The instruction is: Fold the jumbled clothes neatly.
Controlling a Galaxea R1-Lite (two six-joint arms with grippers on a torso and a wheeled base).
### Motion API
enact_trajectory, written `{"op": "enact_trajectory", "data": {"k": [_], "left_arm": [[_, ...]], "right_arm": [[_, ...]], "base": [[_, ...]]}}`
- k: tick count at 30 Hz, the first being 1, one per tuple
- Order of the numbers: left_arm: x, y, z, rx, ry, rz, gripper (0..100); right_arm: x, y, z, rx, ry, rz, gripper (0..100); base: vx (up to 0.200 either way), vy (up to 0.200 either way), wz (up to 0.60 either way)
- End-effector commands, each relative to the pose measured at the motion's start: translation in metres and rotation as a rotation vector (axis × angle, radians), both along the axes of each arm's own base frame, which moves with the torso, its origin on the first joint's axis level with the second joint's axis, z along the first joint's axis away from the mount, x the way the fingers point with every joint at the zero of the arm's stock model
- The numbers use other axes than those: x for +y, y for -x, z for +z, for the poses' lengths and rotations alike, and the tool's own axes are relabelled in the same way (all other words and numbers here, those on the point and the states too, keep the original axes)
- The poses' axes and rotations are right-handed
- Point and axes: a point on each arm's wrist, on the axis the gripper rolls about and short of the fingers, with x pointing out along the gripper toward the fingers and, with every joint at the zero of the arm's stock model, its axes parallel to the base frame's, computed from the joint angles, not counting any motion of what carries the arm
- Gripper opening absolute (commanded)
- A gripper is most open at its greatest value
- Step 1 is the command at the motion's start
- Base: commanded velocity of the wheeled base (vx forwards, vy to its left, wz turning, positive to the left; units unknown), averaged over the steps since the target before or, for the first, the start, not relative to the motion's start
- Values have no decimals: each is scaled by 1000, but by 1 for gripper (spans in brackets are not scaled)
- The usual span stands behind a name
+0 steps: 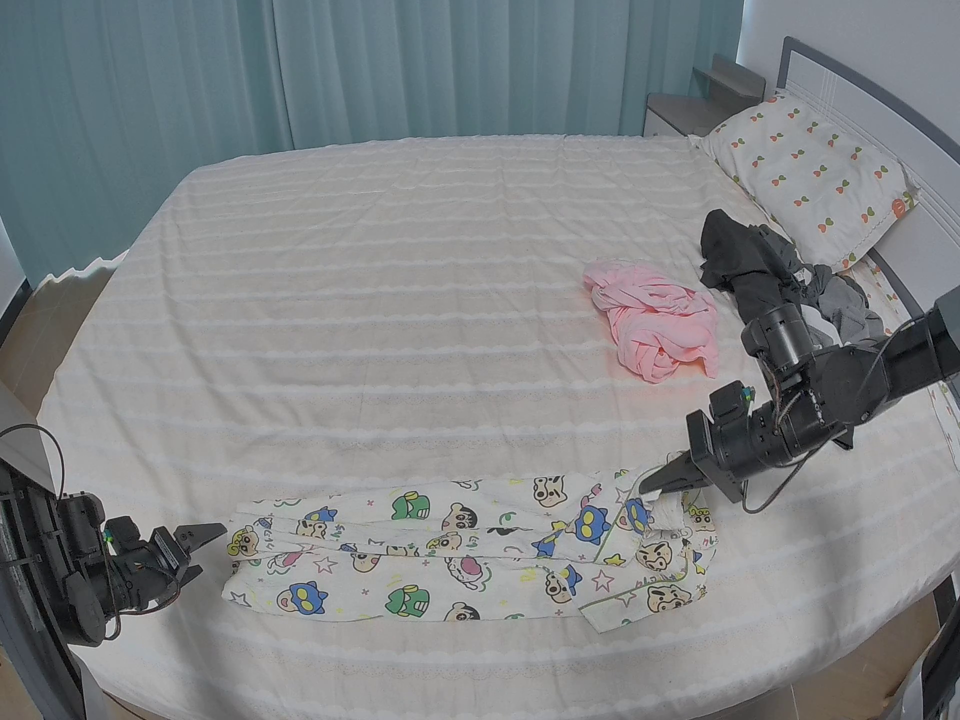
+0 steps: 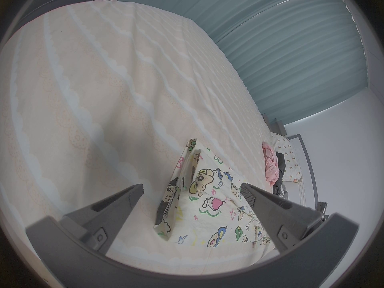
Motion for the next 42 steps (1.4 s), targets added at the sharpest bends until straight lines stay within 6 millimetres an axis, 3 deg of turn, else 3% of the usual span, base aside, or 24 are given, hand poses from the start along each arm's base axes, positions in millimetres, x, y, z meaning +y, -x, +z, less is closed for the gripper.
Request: {"op": "enact_trajectory", "data": {"k": [1,10,18,19,25,33,38,41,42], "left_arm": [[0,0,0,1,1,1,100],[0,0,-1,4,2,1,100],[0,0,-1,4,2,1,100],[0,0,-1,4,2,1,100],[0,0,-1,4,2,1,100],[0,0,-1,4,3,2,100],[0,0,-1,4,2,1,100],[0,1,-1,5,3,1,100],[0,1,-1,5,3,1,100]], "right_arm": [[-3,-36,-24,77,26,-109,0],[-2,-57,-55,149,66,-180,0],[-7,-62,-52,156,65,-236,0],[-7,-62,-53,157,73,-241,100],[-10,-57,-47,140,110,-270,100],[-19,-15,0,36,105,-279,100],[3,22,13,-116,85,-223,100],[16,32,11,-153,89,-201,100],[31,41,1,-151,120,-194,100]], "base": [[0,0,0],[0,0,0],[0,0,0],[0,0,0],[0,0,0],[0,0,0],[0,0,0],[0,0,0],[0,0,0]]}}
